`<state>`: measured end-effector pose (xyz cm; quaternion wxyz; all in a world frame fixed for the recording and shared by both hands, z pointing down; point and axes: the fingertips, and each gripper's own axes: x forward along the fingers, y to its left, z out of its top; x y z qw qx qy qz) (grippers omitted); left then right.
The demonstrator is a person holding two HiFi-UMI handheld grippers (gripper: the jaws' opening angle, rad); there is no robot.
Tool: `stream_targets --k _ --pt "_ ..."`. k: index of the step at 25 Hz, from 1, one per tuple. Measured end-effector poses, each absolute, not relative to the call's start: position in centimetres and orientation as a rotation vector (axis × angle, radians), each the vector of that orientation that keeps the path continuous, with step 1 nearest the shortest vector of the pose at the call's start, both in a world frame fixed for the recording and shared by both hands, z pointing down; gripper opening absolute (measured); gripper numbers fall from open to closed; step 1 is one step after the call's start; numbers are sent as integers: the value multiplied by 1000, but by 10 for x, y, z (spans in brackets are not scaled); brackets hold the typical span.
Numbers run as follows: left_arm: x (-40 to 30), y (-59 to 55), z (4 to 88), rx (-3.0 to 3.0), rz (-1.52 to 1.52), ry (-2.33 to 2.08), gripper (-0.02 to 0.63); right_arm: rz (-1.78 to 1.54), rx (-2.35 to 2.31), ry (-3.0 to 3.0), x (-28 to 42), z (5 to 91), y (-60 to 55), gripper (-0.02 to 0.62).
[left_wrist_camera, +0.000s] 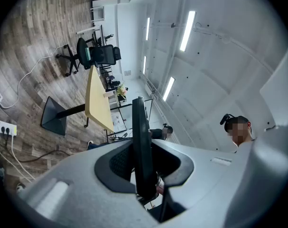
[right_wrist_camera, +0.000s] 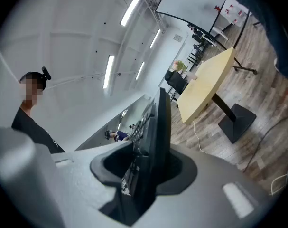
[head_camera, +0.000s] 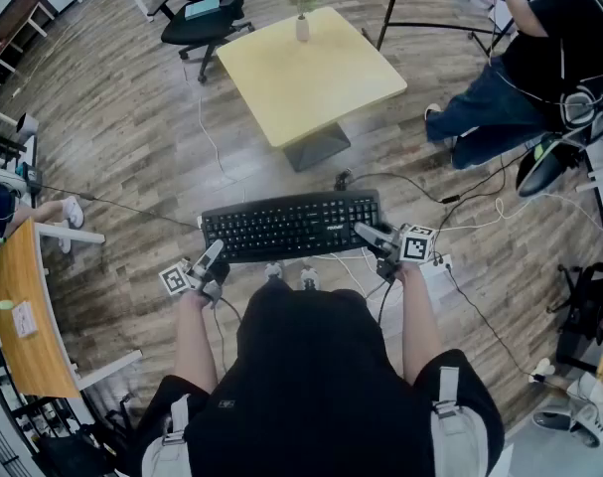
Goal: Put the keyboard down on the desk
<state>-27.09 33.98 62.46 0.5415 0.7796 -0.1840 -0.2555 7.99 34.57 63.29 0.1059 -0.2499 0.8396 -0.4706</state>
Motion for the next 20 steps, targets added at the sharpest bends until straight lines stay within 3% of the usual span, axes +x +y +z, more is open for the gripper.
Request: stream_targets --k 20 --pt "-306 294 619 1844 -629 -408 89 -1352 -837 2455 45 619 307 152"
